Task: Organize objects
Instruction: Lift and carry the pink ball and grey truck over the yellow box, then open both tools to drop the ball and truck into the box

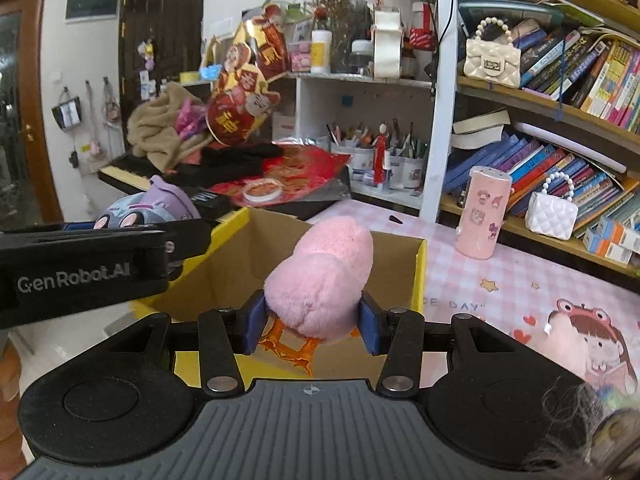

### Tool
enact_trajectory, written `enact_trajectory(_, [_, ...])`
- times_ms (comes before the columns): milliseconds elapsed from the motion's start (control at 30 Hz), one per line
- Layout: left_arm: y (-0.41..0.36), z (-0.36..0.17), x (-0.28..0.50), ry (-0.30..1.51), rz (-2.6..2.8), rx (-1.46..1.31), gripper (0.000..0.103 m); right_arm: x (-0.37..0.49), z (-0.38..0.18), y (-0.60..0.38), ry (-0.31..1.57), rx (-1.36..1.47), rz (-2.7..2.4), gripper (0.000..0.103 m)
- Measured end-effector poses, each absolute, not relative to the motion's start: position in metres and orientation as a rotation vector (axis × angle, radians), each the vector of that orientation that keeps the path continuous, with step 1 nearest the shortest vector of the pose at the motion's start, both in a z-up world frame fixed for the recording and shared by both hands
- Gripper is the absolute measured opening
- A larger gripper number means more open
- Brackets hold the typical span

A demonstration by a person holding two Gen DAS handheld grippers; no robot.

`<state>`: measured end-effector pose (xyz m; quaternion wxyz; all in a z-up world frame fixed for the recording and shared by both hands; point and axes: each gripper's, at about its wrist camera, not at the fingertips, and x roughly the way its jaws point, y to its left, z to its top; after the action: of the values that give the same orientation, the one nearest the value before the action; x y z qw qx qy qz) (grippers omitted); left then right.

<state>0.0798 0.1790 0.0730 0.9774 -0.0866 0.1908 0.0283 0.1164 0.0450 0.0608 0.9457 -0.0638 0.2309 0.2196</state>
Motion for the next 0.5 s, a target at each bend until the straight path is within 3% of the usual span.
enact_trajectory(500, [0.174, 0.027, 0.145, 0.585, 0.096, -0.161, 0.064, 0.189, 0.011, 0.058, 0.611, -0.214, 0.537, 0.044])
